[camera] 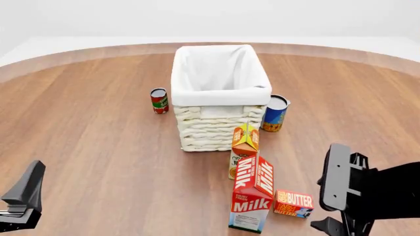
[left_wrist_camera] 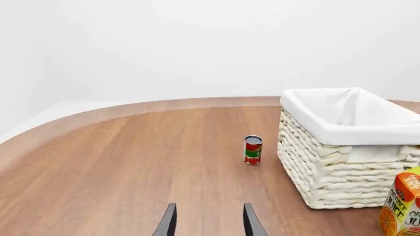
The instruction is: Pick up the butter and put it in the basket.
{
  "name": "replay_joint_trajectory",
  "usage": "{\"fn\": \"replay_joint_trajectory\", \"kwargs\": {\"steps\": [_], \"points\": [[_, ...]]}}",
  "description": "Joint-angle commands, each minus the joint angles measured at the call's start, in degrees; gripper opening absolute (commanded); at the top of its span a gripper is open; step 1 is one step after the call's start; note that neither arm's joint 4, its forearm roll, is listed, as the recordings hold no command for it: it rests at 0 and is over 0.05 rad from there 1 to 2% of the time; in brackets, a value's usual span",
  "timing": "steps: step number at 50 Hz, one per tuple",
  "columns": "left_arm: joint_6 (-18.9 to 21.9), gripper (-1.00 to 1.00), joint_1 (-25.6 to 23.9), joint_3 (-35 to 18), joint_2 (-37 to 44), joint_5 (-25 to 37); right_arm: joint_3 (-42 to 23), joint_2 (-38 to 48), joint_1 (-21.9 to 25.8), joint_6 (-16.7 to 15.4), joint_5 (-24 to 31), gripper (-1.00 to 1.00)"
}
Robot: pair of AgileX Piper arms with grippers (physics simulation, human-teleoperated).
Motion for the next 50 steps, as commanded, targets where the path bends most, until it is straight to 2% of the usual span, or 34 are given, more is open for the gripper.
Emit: {"fn": "replay_joint_trajectory", "kwargs": {"steps": [1, 3, 4, 6, 14, 18, 28, 34, 40, 43, 46, 50], "points": [[0.00, 1.00, 0.00, 0.00, 0.00, 0.00, 1.27, 2.07, -3.70, -2.94, -1.34, 1.00], [0.00, 1.00, 0.00, 0.00, 0.00, 0.00, 2.77, 2.09, -4.92, -5.08, -1.50, 1.00], [0.00, 1.00, 0.00, 0.00, 0.00, 0.00, 2.78, 2.08, -4.92, -5.09, -1.51, 1.00], [0.00, 1.00, 0.00, 0.00, 0.00, 0.00, 3.98, 1.88, -7.71, -9.09, -2.40, 1.00], [0.00, 1.00, 0.00, 0.00, 0.00, 0.00, 3.61, 2.69, -9.54, -12.30, -3.29, 1.00], [0.00, 1.00, 0.00, 0.00, 0.00, 0.00, 4.32, 2.52, -11.77, -14.92, -3.87, 1.00], [0.00, 1.00, 0.00, 0.00, 0.00, 0.00, 3.90, 4.74, -11.12, -15.14, -6.14, 1.00], [0.00, 1.00, 0.00, 0.00, 0.00, 0.00, 3.61, 6.52, -9.36, -13.73, -7.61, 1.00], [0.00, 1.00, 0.00, 0.00, 0.00, 0.00, 4.34, 7.73, -9.41, -14.97, -9.54, 1.00], [0.00, 1.00, 0.00, 0.00, 0.00, 0.00, 5.17, 8.07, -10.95, -17.47, -10.66, 1.00], [0.00, 1.00, 0.00, 0.00, 0.00, 0.00, 7.03, 8.39, -14.65, -22.63, -12.65, 1.00], [0.00, 1.00, 0.00, 0.00, 0.00, 0.00, 7.88, 9.60, -15.44, -24.20, -14.41, 1.00]]}}
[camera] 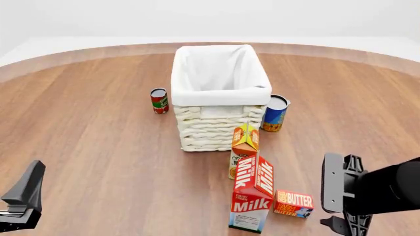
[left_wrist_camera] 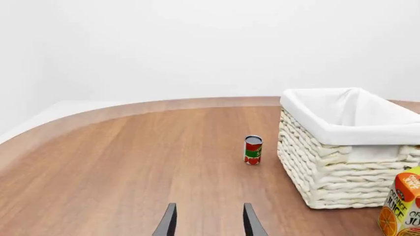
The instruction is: Pick up the butter and put it in the basket.
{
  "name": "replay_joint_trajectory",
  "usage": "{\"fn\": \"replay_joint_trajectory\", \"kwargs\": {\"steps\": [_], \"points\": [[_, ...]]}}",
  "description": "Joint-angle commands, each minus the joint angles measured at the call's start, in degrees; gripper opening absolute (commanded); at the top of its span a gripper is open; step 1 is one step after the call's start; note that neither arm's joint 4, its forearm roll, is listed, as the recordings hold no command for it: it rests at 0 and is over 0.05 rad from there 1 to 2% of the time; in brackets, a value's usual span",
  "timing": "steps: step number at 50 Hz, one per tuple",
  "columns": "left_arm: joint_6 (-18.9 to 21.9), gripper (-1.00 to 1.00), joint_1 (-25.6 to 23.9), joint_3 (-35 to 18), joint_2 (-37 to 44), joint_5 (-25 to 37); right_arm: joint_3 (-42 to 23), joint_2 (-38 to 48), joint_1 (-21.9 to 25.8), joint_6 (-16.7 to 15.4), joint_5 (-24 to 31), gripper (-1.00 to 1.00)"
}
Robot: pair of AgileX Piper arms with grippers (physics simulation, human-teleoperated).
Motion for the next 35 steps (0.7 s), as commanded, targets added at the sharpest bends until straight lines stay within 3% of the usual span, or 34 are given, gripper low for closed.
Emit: {"fn": "replay_joint_trajectory", "kwargs": {"steps": [1, 15, 26, 35], "points": [[0.00, 1.00, 0.00, 0.00, 0.00, 0.00, 2.42, 2.48, -3.11, -5.80, -4.47, 1.00], [0.00, 1.00, 0.00, 0.00, 0.00, 0.00, 2.63, 9.01, -0.06, -4.54, -10.32, 1.00], [0.00, 1.00, 0.00, 0.00, 0.00, 0.00, 4.03, 10.67, -0.78, -5.45, -13.08, 1.00], [0.00, 1.00, 0.00, 0.00, 0.00, 0.00, 4.20, 12.91, 1.35, -3.75, -15.19, 1.00]]}}
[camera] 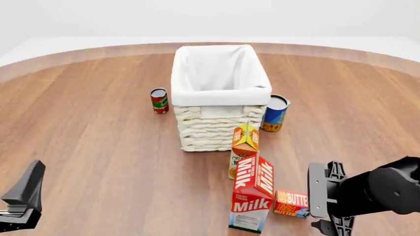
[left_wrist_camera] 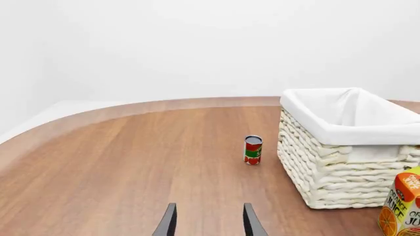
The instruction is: Pick up the butter and put it in the basket.
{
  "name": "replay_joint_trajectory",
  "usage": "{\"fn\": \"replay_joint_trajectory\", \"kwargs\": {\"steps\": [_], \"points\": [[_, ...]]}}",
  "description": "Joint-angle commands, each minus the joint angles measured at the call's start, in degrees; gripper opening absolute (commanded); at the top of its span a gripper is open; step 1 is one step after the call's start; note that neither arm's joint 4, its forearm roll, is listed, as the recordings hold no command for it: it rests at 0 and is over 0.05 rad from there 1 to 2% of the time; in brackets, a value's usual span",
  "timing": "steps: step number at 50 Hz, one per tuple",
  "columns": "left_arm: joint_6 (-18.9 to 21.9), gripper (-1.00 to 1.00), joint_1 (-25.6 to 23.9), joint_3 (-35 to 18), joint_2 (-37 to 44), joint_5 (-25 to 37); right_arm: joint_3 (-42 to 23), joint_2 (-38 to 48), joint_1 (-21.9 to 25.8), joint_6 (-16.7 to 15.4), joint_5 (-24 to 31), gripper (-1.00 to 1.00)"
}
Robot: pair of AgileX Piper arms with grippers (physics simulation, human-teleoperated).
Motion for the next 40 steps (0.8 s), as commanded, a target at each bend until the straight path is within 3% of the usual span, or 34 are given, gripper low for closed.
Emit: {"fn": "replay_joint_trajectory", "kwargs": {"steps": [1, 28, 29, 40], "points": [[0.00, 1.00, 0.00, 0.00, 0.00, 0.00, 0.73, 2.93, 1.58, 1.00, -3.27, 1.00], [0.00, 1.00, 0.00, 0.00, 0.00, 0.00, 0.83, 9.81, 6.68, 6.42, -9.89, 1.00], [0.00, 1.00, 0.00, 0.00, 0.00, 0.00, 0.88, 9.83, 6.74, 6.41, -10.00, -1.00], [0.00, 1.00, 0.00, 0.00, 0.00, 0.00, 0.63, 8.85, 7.25, 6.88, -9.39, -1.00]]}}
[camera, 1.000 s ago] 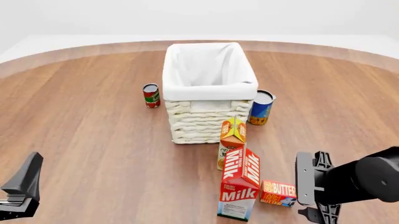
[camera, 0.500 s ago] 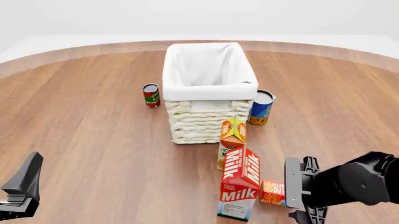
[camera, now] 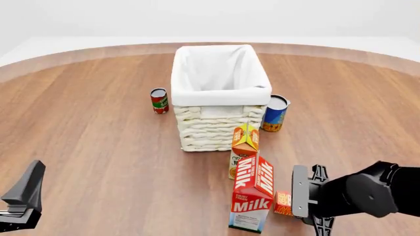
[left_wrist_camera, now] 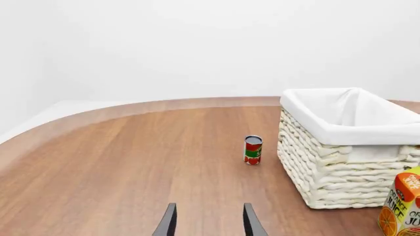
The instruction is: Pick up the butter and put it in the basket.
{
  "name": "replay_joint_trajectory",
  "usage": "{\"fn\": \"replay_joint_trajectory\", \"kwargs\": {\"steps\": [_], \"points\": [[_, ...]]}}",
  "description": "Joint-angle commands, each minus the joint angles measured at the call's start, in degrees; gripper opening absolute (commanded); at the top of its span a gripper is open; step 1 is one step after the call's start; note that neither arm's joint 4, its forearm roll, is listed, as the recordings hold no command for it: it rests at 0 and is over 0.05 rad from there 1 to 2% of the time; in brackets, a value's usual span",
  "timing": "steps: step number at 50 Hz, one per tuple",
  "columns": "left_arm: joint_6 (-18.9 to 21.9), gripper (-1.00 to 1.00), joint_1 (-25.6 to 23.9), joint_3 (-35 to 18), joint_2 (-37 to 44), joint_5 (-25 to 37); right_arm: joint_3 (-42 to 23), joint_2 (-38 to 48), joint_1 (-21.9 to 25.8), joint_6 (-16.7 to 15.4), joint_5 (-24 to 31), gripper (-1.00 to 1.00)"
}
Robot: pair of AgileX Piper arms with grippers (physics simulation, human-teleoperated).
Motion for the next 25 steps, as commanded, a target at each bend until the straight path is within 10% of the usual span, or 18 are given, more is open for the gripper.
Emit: {"fn": "replay_joint_trajectory", "kwargs": {"steps": [1, 25], "points": [[0.00, 1.00, 0.00, 0.00, 0.00, 0.00, -0.12, 0.87, 2.33, 0.92, 0.34, -1.00], [0.00, 1.00, 0.00, 0.00, 0.00, 0.00, -3.04, -16.17, -5.32, -4.37, 15.61, -1.00]]}}
